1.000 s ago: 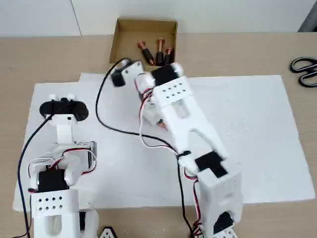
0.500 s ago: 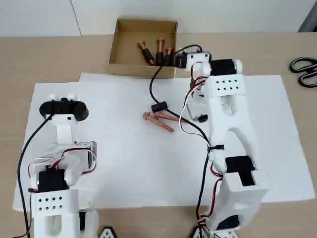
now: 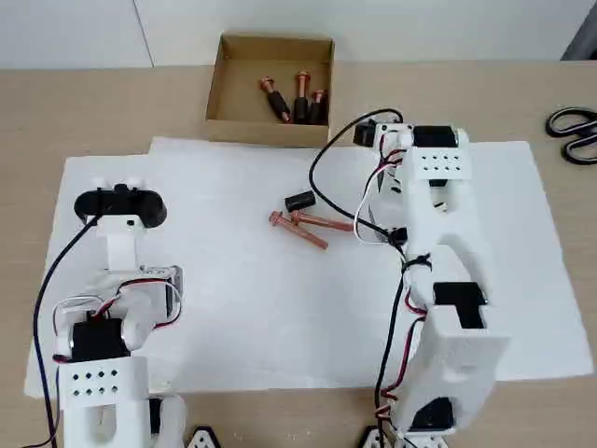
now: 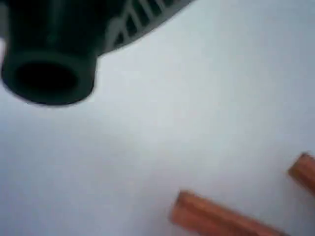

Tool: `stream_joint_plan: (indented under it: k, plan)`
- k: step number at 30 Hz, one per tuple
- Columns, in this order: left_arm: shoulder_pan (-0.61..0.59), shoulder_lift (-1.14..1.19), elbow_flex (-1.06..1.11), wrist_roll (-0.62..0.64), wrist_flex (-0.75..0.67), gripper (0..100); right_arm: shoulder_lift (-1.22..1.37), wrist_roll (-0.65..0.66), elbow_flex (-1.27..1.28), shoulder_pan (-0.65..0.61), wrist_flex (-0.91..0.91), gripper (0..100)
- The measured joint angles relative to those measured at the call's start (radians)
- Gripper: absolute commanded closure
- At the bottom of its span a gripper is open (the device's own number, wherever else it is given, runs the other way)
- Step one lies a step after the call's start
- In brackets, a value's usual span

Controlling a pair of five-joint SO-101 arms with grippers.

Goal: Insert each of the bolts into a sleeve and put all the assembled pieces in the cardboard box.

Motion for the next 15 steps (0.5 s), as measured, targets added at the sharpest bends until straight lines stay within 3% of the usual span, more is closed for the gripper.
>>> stream_joint_plan:
  k: [12, 15]
  plan:
    - [0.000, 0.000, 0.000, 0.000, 0.000, 85, 0.078, 0.000, 0.000, -0.017, -0.029, 98.9]
    - [0.000, 0.000, 0.000, 0.000, 0.000, 85, 0.078, 0.000, 0.000, -0.017, -0.029, 93.4]
